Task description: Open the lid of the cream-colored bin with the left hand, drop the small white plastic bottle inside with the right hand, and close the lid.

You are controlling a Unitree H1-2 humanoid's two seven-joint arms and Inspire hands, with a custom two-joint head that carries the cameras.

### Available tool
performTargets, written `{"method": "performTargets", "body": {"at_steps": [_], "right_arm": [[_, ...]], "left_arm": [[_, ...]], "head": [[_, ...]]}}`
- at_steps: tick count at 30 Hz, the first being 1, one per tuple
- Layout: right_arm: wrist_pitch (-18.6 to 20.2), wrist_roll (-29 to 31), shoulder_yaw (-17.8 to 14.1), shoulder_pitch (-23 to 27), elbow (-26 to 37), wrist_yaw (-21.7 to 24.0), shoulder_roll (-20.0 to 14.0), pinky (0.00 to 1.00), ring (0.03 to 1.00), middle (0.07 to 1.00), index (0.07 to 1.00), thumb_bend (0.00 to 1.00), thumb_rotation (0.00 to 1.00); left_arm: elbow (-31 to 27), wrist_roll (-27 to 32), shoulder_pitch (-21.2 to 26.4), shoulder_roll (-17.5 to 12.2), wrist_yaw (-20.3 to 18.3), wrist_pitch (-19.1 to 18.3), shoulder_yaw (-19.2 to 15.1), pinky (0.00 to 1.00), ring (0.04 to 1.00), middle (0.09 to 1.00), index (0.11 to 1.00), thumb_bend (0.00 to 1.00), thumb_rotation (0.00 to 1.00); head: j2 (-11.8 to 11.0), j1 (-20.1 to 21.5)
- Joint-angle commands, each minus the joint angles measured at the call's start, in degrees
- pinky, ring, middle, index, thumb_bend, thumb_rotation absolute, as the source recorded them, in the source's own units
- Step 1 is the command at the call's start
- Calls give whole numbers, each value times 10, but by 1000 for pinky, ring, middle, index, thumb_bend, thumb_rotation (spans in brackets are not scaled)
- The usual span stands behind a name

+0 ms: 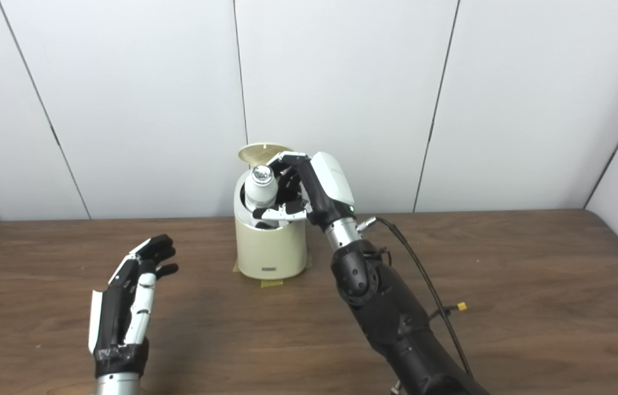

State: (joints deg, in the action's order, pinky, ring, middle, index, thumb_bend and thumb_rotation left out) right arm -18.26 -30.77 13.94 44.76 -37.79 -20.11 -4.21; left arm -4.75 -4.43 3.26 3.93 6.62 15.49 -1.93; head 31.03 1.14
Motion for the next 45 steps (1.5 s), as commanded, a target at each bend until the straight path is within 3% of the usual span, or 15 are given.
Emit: {"method": "performTargets", "body": {"at_steps": [1, 6, 7, 8, 10, 13, 27, 30, 35, 40, 45], "right_arm": [[-2, 3, -6, 24, 23, 0, -3, 409, 475, 538, 487, 524, 148], [4, 3, -6, 24, 24, 4, -3, 413, 479, 546, 488, 524, 149], [4, 2, -6, 25, 24, 4, -3, 417, 484, 550, 522, 784, 180], [5, 1, -5, 25, 24, 3, -3, 419, 486, 552, 535, 874, 192], [4, -1, -4, 27, 21, 2, -4, 426, 492, 559, 551, 957, 213], [0, -2, -4, 28, 18, -1, -5, 444, 506, 573, 573, 997, 235], [4, 0, -5, 28, 24, 3, -5, 472, 528, 597, 612, 1000, 263], [-14, 6, -11, 21, 32, -8, -4, 464, 523, 593, 600, 1000, 269], [-44, 56, -57, -39, 109, -31, 15, 380, 441, 495, 479, 879, 206], [-80, 82, -86, -109, 164, -53, 24, 317, 381, 453, 469, 879, 288], [-87, 137, -43, -143, 194, -84, -15, 516, 557, 605, 629, 767, 376]], "left_arm": [[-20, -4, 18, 5, 3, 14, 3, 706, 783, 790, 769, 304, 667], [-21, -6, 18, 5, 4, 13, 3, 710, 785, 791, 771, 306, 671], [-21, -6, 18, 4, 3, 13, 4, 712, 786, 792, 772, 304, 674], [-22, -6, 18, 3, 2, 13, 4, 714, 789, 793, 773, 304, 675], [-21, -7, 18, 1, 1, 14, 5, 717, 790, 796, 777, 306, 677], [-19, -5, 18, 0, -1, 15, 5, 722, 792, 800, 781, 322, 678], [-20, -3, 19, 2, 0, 13, 5, 719, 789, 795, 774, 308, 669], [-17, -9, 19, 4, 3, 17, 6, 717, 789, 796, 774, 314, 671], [-21, -12, 22, 10, 8, 9, 5, 713, 784, 793, 773, 317, 669], [-16, -12, 24, 4, 6, 17, 2, 719, 789, 797, 777, 302, 692], [-17, -5, 23, 3, 5, 16, 0, 715, 786, 795, 775, 296, 676]], "head": [[0, 0], [0, 2], [0, 2], [0, 2], [0, 2], [1, 2], [0, 2], [-2, -2], [0, -5], [-3, -2], [-3, -1]]}}
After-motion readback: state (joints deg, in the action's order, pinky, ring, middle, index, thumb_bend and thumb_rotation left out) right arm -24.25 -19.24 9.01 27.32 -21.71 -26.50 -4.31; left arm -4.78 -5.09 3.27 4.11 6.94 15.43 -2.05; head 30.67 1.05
